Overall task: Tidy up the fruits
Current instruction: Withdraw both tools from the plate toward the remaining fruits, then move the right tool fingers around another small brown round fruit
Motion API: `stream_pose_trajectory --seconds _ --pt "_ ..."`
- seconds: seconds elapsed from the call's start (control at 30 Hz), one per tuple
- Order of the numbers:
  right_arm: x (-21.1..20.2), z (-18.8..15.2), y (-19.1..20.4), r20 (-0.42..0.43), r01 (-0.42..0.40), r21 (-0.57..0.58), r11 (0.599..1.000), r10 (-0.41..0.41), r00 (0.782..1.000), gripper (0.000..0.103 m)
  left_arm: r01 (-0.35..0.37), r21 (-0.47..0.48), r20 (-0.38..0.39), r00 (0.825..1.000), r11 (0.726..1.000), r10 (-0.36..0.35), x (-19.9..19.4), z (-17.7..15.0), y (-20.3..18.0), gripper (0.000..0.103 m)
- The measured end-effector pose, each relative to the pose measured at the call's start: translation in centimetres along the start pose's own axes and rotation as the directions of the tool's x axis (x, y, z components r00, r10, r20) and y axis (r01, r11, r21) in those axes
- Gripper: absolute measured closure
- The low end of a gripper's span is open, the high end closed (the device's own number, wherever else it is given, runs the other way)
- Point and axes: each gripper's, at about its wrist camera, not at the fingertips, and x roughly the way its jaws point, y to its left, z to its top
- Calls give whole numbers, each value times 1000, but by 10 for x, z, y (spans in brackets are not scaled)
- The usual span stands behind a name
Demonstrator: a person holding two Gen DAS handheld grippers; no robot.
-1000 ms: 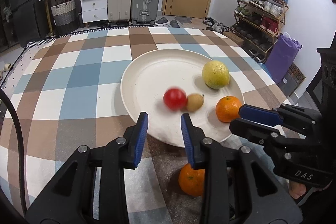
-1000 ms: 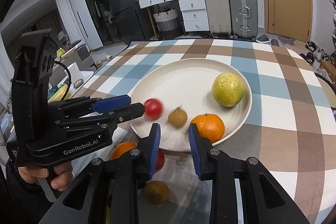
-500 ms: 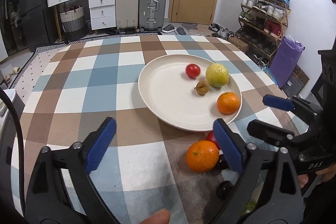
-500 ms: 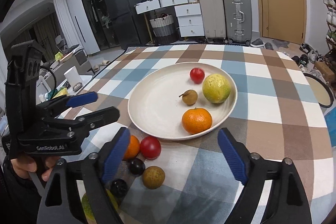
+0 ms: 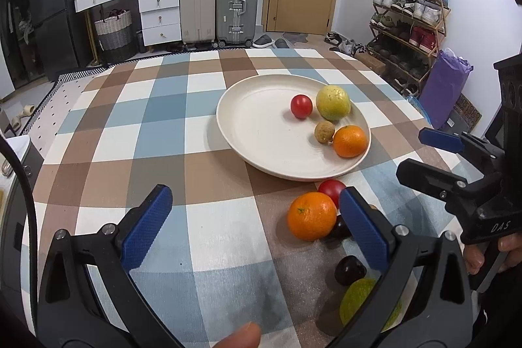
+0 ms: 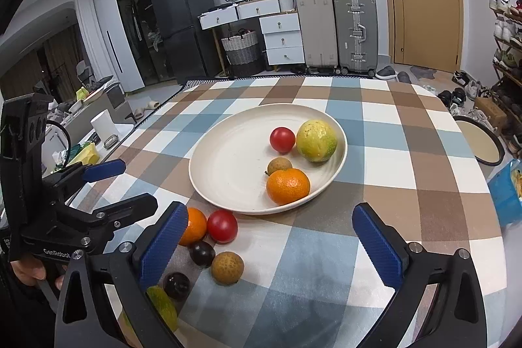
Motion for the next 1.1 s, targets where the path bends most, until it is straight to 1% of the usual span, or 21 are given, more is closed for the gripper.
stream_pose_trajectory --seconds 0.33,0.53,0.73,0.87,1.0,1.1 --pt "-3 -6 -3 -7 -7 12 1000 7 1000 0 -11 -6 -12 1000 1000 11 1 -7 -2 1" --pt "-1 -15 -3 -44 -7 23 1000 8 999 0 -15 14 -34 999 1000 16 5 -12 -5 1" --pt "6 -25 -4 -100 -27 30 999 30 994 0 -11 13 -51 999 1000 12 9 -17 -6 1" --pt "12 -31 -1 -142 -40 14 999 42 989 0 -9 5 -62 998 1000 9 13 -18 -5 1" --pt "20 -37 3 -191 -24 -20 1000 20 981 0 -4 -5 -76 997 1000 3 18 -19 -4 1" --pt "26 -42 4 -219 -13 -36 999 5 976 3 -5 -6 -83 997 1000 5 21 -18 -4 1"
